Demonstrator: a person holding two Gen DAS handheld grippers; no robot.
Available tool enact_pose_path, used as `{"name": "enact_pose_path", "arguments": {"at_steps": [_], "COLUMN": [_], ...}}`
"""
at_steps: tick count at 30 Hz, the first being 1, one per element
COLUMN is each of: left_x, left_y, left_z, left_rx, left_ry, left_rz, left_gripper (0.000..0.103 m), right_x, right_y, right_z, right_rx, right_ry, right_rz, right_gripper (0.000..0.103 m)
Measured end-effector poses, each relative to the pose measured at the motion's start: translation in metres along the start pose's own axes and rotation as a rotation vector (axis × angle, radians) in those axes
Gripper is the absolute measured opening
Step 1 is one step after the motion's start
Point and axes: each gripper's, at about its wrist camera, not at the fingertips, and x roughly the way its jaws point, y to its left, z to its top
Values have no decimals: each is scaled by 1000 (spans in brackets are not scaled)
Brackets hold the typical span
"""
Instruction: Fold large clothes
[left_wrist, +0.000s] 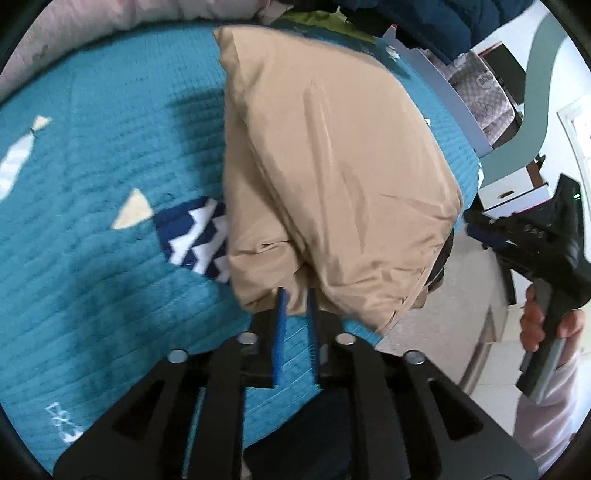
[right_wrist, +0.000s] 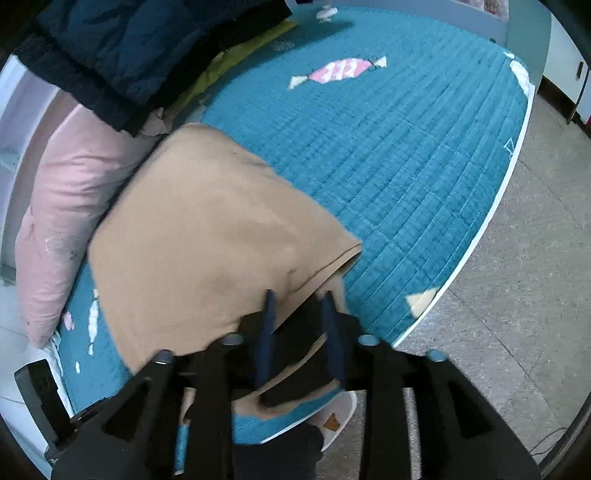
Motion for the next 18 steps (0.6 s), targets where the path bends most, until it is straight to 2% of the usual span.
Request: {"name": "enact_pose_path", "arguments": {"at_steps": [1, 2, 4, 5, 7, 10, 14, 18], "left_x": [-9, -17, -29, -37, -52, -74, -101, -138], "left_y": [5, 7, 8, 8, 10, 15, 15, 18], "left_z": [-5, -9, -15, -18, -26, -33, -38, -53], "left_rx": [7, 14, 16, 18, 12, -17, -47, -37], "left_ry": [-12, -23, -46, -71, -105, -131, -186, -241], "left_rz": [15, 35, 88, 125, 163, 169, 191, 223], "left_gripper": [24, 29, 61, 64, 74, 79, 87, 88], "right_x": [-6, -13, -26, -29, -33, -37, -59, -84], "right_y": [2, 10, 23, 26, 37, 53, 86, 121], "right_z": [-4, -10, -21, -26, -35, -50, -81, -108], "right_rx": [-4, -12, -11, -7, -1, 4, -22, -82], "right_ry": [-12, -36, -78, -91, -84, -71, -128, -199], "right_rz": [-4, -18, -28, -17, 15, -16, 7, -20], "right_gripper": [56, 62, 86, 91, 94, 94, 94, 94]}}
